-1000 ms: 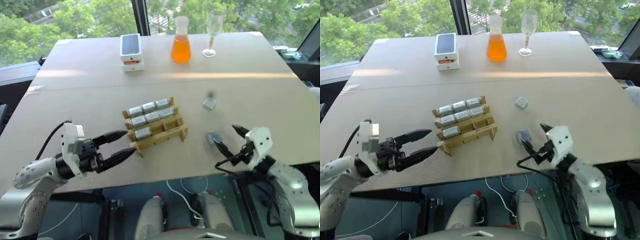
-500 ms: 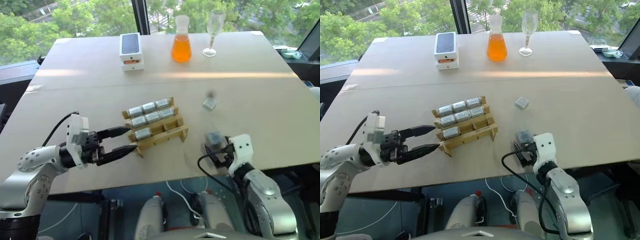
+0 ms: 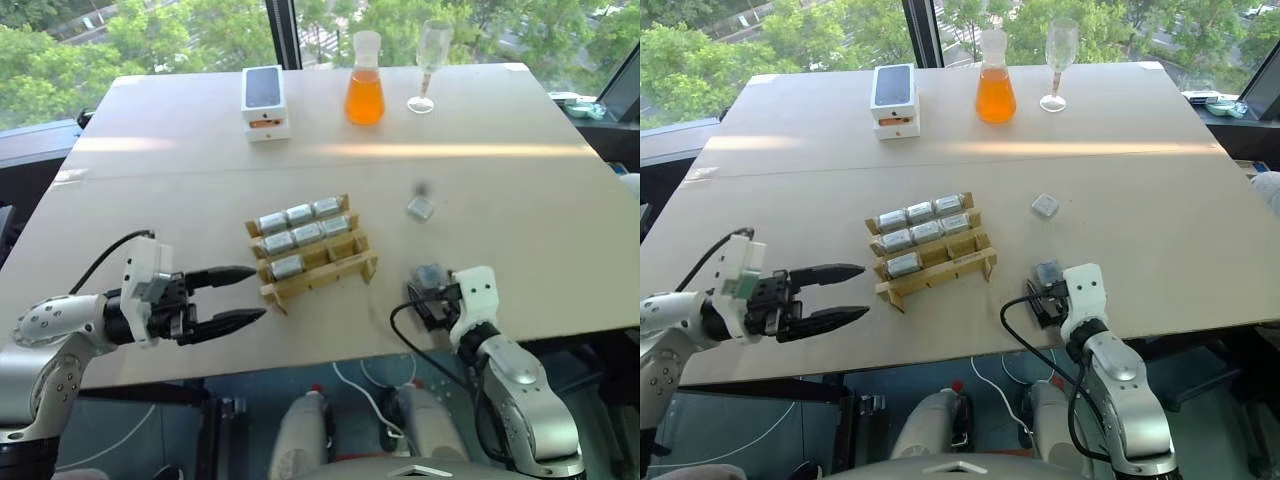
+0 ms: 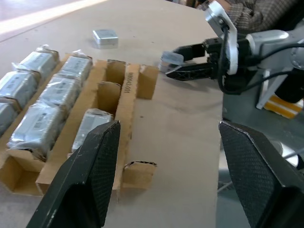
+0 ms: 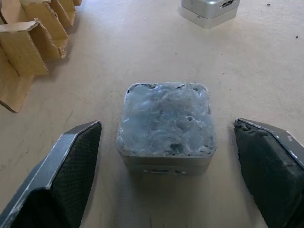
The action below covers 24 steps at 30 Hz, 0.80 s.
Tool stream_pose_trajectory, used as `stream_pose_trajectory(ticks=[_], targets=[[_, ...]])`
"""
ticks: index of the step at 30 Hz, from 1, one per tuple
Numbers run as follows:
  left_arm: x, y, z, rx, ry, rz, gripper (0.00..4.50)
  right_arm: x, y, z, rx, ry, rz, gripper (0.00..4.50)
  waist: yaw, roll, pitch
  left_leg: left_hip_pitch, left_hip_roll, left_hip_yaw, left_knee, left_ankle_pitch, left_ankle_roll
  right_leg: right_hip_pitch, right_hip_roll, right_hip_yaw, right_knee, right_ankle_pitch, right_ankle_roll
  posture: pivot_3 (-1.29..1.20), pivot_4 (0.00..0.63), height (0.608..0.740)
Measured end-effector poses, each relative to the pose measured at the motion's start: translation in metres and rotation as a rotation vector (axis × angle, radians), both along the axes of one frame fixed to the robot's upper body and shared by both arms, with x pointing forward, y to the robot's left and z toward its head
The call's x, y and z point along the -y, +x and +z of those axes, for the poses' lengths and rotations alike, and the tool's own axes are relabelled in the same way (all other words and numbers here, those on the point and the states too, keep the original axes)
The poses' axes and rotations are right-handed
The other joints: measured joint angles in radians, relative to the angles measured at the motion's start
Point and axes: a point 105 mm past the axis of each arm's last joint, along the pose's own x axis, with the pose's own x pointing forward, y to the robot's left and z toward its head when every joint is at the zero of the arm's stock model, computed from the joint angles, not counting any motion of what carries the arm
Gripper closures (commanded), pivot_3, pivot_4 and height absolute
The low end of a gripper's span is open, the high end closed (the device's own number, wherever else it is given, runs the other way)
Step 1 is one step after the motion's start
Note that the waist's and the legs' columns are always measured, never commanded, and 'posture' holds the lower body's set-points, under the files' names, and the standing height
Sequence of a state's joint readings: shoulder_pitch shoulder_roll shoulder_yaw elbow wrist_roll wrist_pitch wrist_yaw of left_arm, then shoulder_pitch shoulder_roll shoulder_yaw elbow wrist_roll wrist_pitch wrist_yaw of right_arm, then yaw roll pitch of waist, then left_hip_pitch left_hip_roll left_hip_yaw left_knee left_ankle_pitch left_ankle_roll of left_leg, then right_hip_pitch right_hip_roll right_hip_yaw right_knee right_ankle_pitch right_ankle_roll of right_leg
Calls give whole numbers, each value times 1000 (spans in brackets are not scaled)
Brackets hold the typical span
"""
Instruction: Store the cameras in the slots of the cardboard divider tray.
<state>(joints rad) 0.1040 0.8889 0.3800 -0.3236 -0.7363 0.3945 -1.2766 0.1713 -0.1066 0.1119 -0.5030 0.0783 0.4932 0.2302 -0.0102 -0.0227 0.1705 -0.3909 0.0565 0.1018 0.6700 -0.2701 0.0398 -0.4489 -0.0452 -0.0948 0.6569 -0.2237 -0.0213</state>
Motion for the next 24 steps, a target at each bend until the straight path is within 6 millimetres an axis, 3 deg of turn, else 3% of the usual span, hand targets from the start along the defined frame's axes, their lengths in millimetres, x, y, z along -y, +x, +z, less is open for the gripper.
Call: stream_pose_trajectory(ticks=[10, 22, 23, 24], targets=[[8, -5, -10, 30, 105, -125, 1104, 2, 2, -1, 10, -13, -8, 74, -1, 0, 0, 0, 0, 0, 0, 0, 0, 0, 0, 0, 0, 0, 0, 0, 150, 740], [3, 0, -13, 59, 149, -106, 1104, 0, 5, 0, 21, -23, 20, 74, -1, 0, 0, 0, 0, 0, 0, 0, 0, 0, 0, 0, 0, 0, 0, 0, 150, 740], [2, 0, -13, 59, 154, -104, 1104, 0, 5, 0, 21, -24, 21, 639, -1, 0, 0, 0, 0, 0, 0, 0, 0, 0, 0, 0, 0, 0, 0, 0, 150, 740], [2, 0, -13, 58, 153, -102, 1104, 0, 5, 0, 21, -26, 22, 900, -1, 0, 0, 0, 0, 0, 0, 0, 0, 0, 0, 0, 0, 0, 0, 0, 150, 740]])
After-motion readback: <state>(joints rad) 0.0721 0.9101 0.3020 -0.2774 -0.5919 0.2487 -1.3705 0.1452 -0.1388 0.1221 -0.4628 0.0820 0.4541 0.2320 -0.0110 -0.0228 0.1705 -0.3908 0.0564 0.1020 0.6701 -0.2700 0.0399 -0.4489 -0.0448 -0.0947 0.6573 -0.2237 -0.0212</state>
